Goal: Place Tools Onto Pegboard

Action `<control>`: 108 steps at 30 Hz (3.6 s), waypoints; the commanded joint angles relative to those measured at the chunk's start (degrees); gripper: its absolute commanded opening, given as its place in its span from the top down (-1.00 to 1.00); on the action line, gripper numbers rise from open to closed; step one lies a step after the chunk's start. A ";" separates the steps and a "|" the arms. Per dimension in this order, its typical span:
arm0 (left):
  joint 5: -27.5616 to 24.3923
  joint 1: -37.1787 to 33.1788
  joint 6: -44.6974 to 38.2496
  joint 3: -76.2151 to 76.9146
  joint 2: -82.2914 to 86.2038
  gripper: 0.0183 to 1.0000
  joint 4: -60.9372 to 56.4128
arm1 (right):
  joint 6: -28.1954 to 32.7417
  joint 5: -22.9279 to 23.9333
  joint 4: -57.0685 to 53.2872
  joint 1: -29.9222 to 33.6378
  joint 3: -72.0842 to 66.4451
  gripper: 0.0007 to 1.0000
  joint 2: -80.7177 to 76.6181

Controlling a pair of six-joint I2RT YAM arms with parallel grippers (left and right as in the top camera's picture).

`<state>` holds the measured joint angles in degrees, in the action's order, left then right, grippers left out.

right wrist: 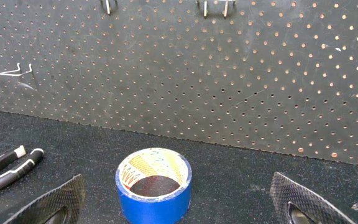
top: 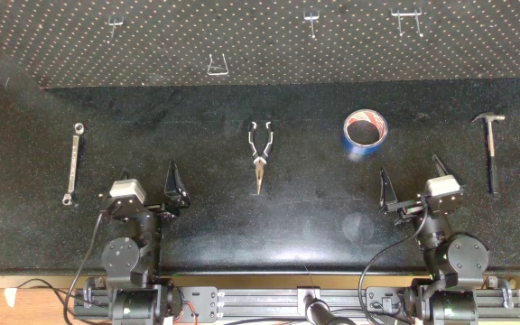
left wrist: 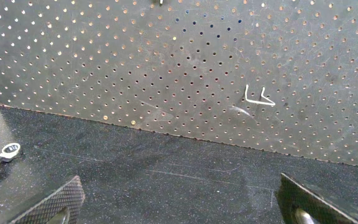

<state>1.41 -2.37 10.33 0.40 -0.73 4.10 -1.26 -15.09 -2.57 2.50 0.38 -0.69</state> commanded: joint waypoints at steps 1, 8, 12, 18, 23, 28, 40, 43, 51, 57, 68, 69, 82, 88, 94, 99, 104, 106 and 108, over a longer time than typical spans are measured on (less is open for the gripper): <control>-0.20 0.55 -0.31 -0.09 0.48 -0.99 0.44 | -0.66 -0.57 -0.22 -0.35 -0.15 -0.95 0.63; -0.20 0.55 -0.31 -0.09 0.48 -0.99 0.44 | -0.66 -0.57 -0.24 -0.35 -0.15 -0.95 0.63; -0.20 0.55 -0.31 -0.09 0.48 -0.99 0.44 | -0.66 -0.57 -0.22 -0.35 -0.15 -0.95 0.63; -0.20 0.55 -0.31 -0.09 0.48 -0.99 0.44 | -0.66 -0.57 -0.22 -0.35 -0.15 -0.95 0.63; -0.20 0.55 -0.31 -0.09 0.48 -0.99 0.44 | -0.66 -0.57 -0.24 -0.35 -0.15 -0.95 0.63; -0.20 0.55 -0.31 -0.09 0.48 -0.99 0.44 | -0.66 -0.57 -0.24 -0.35 -0.15 -0.95 0.63; -4.00 0.50 -2.12 0.20 -0.37 -0.99 0.42 | -0.66 -0.57 -0.24 -0.35 -0.15 -0.95 0.63; -8.41 -0.04 -9.84 4.11 -6.95 -0.99 0.50 | -0.66 -0.57 -0.24 -0.35 -0.15 -0.95 0.63; -7.32 -13.35 -28.30 38.53 -44.11 -0.99 35.15 | -0.66 -0.57 -0.22 -0.35 -0.15 -0.95 0.63; 0.74 -26.67 -37.88 52.33 -66.51 -0.99 47.15 | -0.66 -0.57 -0.22 -0.35 -0.15 -0.95 0.63; -2.64 -39.30 -45.35 61.13 -88.19 -0.98 44.19 | -0.66 -0.57 -0.24 -0.35 -0.15 -0.95 0.63; -3.08 -39.91 -45.35 62.20 -89.92 -0.99 43.80 | -0.66 -0.57 -0.22 -0.35 -0.15 -0.95 0.63; -5.07 -39.15 -43.17 77.31 -106.77 -0.99 46.82 | -0.66 -0.57 -0.24 -0.35 -0.15 -0.95 0.63; -5.07 -39.01 -43.43 78.49 -111.27 -0.99 46.53 | -0.66 -0.57 -0.24 -0.35 -0.15 -0.95 0.63; -4.44 -37.29 -43.43 78.60 -113.68 -0.99 46.47 | -0.66 -0.57 -0.22 -0.35 -0.15 -0.95 0.63; -4.46 -36.76 -43.41 78.60 -114.14 -0.99 45.48 | -0.66 -0.57 -0.22 -0.35 -0.15 -0.95 0.63; -4.44 -36.76 -43.45 78.58 -114.16 0.66 44.74 | -0.66 -0.57 -0.24 -0.35 -0.15 -0.95 0.63; -4.42 -36.79 -43.45 78.58 -114.42 0.98 44.74 | -0.66 -0.57 -0.24 -0.35 -0.15 -0.95 0.63; -4.46 -37.00 -43.43 78.58 -114.77 0.98 44.81 | -0.66 -0.57 -0.22 -0.35 -0.15 -0.95 0.63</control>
<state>-2.81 -39.05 -33.17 77.95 -113.49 48.80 -1.26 -15.09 -2.59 2.50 0.38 -0.47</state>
